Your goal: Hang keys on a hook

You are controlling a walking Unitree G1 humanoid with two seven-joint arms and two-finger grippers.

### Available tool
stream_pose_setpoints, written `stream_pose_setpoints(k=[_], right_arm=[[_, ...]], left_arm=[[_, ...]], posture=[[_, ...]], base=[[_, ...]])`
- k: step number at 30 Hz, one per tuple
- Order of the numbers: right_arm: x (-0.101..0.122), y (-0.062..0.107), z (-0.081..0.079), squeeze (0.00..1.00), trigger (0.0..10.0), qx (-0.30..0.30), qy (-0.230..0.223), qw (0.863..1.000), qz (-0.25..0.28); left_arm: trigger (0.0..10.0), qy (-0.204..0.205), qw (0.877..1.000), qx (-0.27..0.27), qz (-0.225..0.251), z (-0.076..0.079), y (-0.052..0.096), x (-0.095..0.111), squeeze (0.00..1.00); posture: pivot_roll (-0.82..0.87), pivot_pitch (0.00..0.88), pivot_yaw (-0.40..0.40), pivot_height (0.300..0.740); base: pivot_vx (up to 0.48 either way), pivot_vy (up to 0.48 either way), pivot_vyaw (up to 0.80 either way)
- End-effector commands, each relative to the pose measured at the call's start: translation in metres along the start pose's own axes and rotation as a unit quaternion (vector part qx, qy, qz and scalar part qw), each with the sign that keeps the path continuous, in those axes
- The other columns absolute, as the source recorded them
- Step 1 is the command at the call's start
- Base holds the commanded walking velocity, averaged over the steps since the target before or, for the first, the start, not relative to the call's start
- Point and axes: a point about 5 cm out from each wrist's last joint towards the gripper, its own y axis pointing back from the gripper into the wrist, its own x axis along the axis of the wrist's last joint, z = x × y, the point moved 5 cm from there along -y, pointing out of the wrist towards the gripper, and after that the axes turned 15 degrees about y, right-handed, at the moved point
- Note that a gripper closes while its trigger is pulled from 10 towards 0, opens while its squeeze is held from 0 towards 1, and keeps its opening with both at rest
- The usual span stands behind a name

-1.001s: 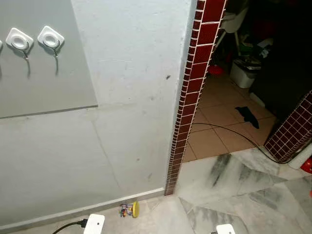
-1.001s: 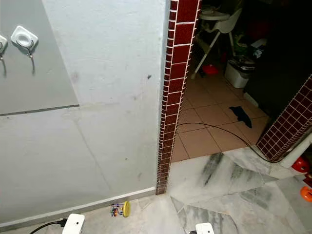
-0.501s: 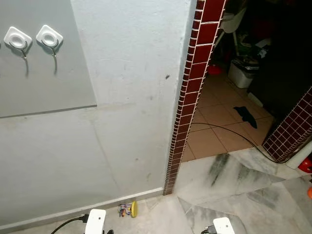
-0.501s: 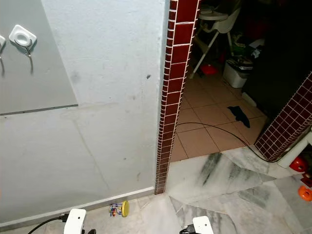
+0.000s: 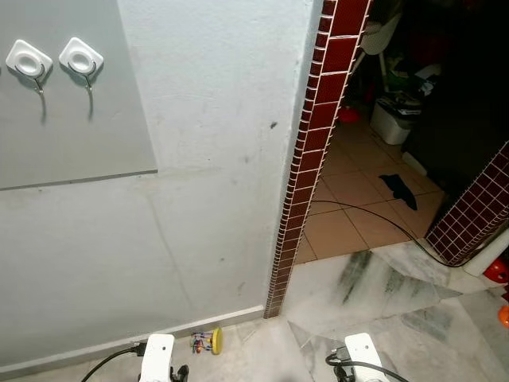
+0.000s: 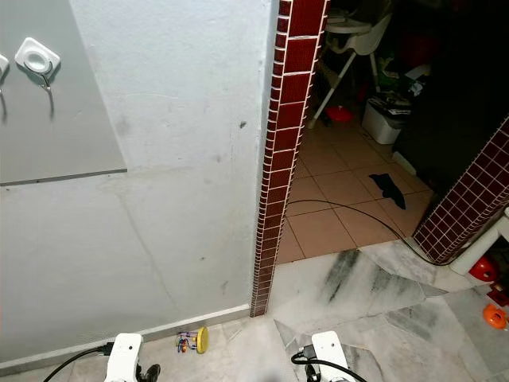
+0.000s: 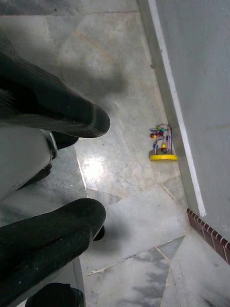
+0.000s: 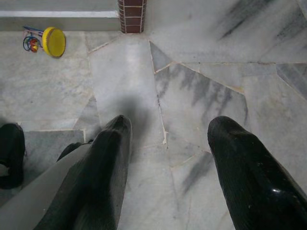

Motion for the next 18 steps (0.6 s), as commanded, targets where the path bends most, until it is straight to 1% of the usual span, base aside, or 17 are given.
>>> stream_pose_setpoints(k=[1, 5, 6, 9, 18], right_arm=[[-0.002, 0.001, -0.001, 0.0, 10.0, -0.001, 0.0, 1.0, 0.0], [-0.008, 0.002, -0.003, 0.0, 10.0, -0.005, -0.002, 1.0, -0.009], [-0.011, 0.003, -0.003, 0.0, 10.0, -0.01, 0.004, 1.0, -0.012], [-0.015, 0.004, -0.004, 0.0, 10.0, -0.01, 0.002, 1.0, -0.017], [-0.023, 0.006, -0.008, 0.0, 10.0, -0.011, 0.009, 1.0, -0.025]], left_arm=[[10.0, -0.005, 1.0, -0.003, 0.006, 0.002, -0.001, 0.004, 0.0], [10.0, -0.01, 1.0, -0.005, 0.007, 0.003, -0.001, 0.006, 0.0], [10.0, -0.02, 1.0, -0.008, 0.009, 0.004, -0.002, 0.008, 0.0], [10.0, -0.026, 1.0, -0.01, 0.009, 0.005, -0.002, 0.009, 0.0], [10.0, -0.044, 0.999, -0.008, 0.001, 0.001, -0.001, 0.007, 0.0]], posture=[[-0.12, 0.0, -0.03, 0.74], [-0.12, 0.0, -0.023, 0.74], [-0.13, 0.0, -0.018, 0.74], [-0.13, 0.0, -0.018, 0.74], [-0.14, 0.0, -0.007, 0.74]], base=[[0.0, 0.0, 0.0], [0.0, 0.0, 0.75], [0.0, 0.0, 0.8], [0.0, 0.0, 0.8], [0.0, 0.0, 0.8]])
